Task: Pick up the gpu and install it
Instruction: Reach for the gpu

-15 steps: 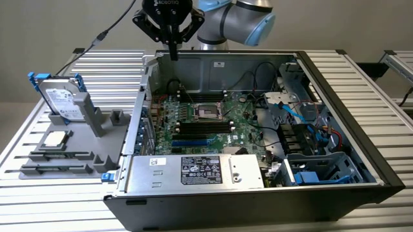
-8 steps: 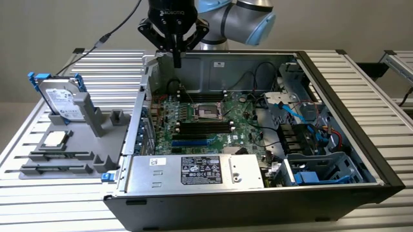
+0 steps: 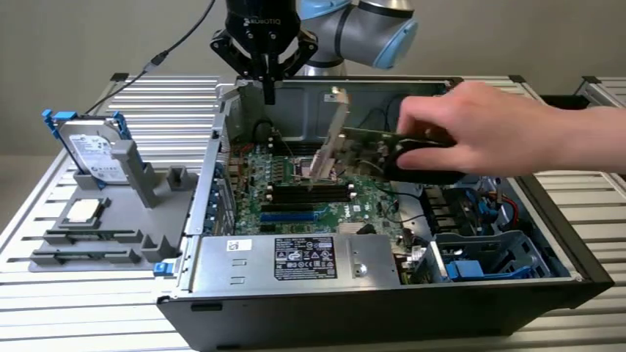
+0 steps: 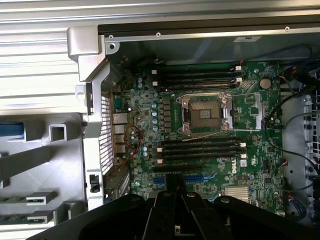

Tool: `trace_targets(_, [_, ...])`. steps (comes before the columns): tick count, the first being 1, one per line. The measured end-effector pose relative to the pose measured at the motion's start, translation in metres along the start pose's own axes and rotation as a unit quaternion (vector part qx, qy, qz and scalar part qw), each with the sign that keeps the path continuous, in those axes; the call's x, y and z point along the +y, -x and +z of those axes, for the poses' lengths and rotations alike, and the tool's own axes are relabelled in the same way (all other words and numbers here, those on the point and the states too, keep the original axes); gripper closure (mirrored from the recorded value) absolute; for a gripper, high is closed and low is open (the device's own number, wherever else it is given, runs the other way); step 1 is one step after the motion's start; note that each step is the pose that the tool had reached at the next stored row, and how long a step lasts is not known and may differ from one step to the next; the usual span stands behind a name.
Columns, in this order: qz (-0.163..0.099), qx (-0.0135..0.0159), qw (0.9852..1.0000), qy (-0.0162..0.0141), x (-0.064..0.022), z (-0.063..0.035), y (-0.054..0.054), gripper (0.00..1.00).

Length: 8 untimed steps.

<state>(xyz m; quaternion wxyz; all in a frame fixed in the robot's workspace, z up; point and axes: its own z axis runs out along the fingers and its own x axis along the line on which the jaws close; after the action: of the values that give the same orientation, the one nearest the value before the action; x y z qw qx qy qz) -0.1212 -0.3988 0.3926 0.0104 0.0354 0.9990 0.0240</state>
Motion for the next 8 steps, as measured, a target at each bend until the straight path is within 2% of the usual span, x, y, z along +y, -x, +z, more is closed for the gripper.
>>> trace_targets(8, [0.0,0.0,1.0,0.0,0.0,0.0,0.0,0.89])
